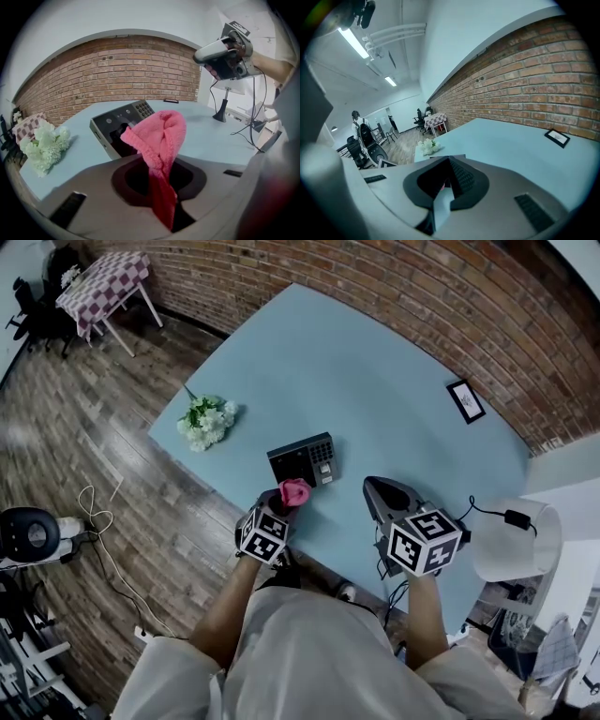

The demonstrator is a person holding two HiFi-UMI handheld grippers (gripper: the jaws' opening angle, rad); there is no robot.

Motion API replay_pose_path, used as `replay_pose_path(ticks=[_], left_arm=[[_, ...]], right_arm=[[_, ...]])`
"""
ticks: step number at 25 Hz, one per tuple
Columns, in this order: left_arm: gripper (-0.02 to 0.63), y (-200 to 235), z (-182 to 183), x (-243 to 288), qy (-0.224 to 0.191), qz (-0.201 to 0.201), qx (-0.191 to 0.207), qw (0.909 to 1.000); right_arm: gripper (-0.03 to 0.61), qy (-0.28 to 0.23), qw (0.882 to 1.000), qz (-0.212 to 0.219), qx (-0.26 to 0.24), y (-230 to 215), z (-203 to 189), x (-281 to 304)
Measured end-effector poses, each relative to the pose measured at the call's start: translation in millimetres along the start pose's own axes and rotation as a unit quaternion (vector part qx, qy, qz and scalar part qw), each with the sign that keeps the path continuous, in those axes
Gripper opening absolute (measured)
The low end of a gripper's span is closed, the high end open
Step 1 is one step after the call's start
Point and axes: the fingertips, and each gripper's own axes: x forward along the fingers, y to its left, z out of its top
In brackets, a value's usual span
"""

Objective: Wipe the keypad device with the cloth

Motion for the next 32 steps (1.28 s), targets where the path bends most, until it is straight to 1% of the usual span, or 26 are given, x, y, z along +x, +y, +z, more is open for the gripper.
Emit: replay_pose_path(ticks=[3, 6, 10, 13, 16, 19, 22, 27, 32], left_arm=[[0.103, -1.5, -2.0, 0.6, 0.002, -0.001, -0.005, 1.0], [0.101, 0.5, 3.8, -3.4, -0.013, -0.007, -0.02, 0.9997], [0.101, 7.9, 33.0, -14.6, -0.056, -0.013, -0.04, 0.9975], [0.103, 20.6, 60.0, -22.2, -0.08, 0.0, -0.03, 0.9963], [0.104, 35.5, 82.2, -24.9, -0.092, 0.014, -0.022, 0.9954], [0.104, 50.6, 99.6, -23.1, -0.093, 0.024, -0.023, 0.9951], [0.104, 58.6, 109.8, -18.4, -0.085, 0.029, -0.013, 0.9959], [0.104, 56.3, 110.1, -7.6, -0.061, 0.019, 0.014, 0.9978], [0.106, 52.2, 105.5, -2.2, -0.041, 0.031, 0.053, 0.9973]], right_arm=[[0.009, -0.002, 1.0, -0.006, 0.002, -2.8, 1.3, -0.6], [0.009, 0.0, 1.0, -0.01, 0.005, -5.4, 0.7, -1.1], [0.009, -0.005, 1.0, -0.013, -0.001, -8.5, 2.2, -3.7], [0.009, -0.025, 0.999, -0.027, -0.009, -11.0, 8.1, -7.4], [0.009, -0.037, 0.999, -0.031, -0.009, -12.0, 11.3, -10.7], [0.009, -0.044, 0.999, -0.031, -0.002, -14.8, 13.2, -14.0], [0.009, -0.044, 0.999, -0.03, -0.002, -15.8, 13.2, -16.5], [0.009, -0.037, 0.998, -0.04, -0.027, -17.2, 11.4, -21.0], [0.009, -0.038, 0.998, -0.041, -0.03, -21.1, 10.9, -25.6]])
